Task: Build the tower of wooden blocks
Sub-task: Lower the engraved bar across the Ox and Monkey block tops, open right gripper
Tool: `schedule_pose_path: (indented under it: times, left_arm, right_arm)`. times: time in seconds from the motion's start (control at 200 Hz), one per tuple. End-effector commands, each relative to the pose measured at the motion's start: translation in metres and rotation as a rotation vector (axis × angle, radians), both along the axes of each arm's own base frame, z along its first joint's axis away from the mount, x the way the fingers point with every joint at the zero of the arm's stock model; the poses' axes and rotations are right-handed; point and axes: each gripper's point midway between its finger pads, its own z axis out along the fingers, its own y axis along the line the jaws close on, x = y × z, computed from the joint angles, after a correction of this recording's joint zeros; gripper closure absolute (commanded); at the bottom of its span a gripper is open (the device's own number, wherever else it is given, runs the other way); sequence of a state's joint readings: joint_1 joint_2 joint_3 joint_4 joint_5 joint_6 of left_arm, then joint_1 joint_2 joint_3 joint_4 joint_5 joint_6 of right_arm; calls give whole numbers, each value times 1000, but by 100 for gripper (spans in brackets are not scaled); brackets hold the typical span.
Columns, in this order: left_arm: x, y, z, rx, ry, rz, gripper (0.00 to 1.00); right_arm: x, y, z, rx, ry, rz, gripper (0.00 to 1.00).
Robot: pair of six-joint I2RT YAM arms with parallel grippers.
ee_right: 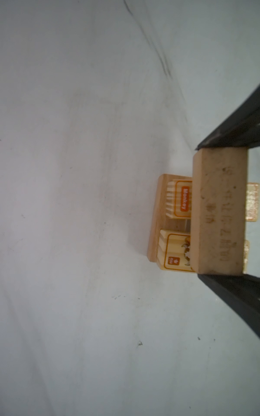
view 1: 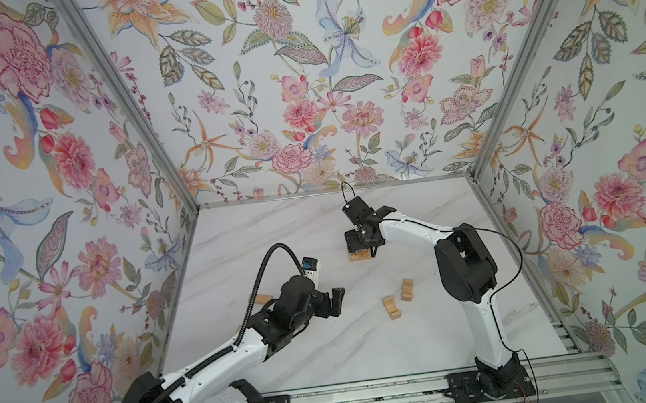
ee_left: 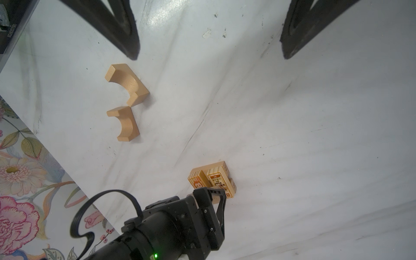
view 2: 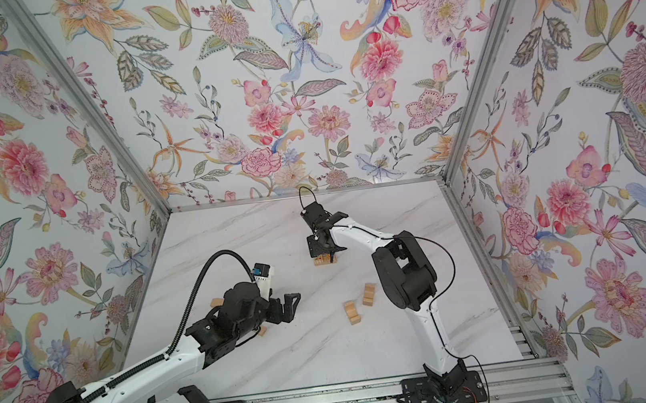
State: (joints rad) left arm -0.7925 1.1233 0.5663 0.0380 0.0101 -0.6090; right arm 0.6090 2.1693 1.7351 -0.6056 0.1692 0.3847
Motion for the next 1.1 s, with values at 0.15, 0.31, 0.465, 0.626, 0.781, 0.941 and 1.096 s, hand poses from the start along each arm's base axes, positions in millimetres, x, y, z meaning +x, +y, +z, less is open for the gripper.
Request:
schedule_pose_path:
  times: [0.15, 0.31, 0.465, 0.626, 0.781, 0.941, 1.096]
  left_arm:
    - [6, -5, 9, 12, -25, 2, 1]
    - [7, -6, 10, 11, -26, 2, 1]
    - [6, -4, 8, 15, -26, 4, 1]
    - [6, -4, 8, 15, -26, 6, 1]
    - [5, -2, 7, 15, -28, 9, 1]
    - [4, -1, 7, 16, -30, 11, 1]
    - [5, 0, 7, 20, -34, 14, 1]
  right_arm:
    - [6, 8, 1, 32, -1, -13, 27]
    - [7, 9, 0, 34, 0, -18, 27]
    - [8, 9, -3, 35, 5, -26, 27]
    - [8, 10, -6, 37, 10, -30, 27]
    - [9, 12, -7, 40, 10, -32, 26]
    - [9, 14, -8, 41, 13, -31, 26]
    - [9, 15, -9, 44, 15, -32, 25]
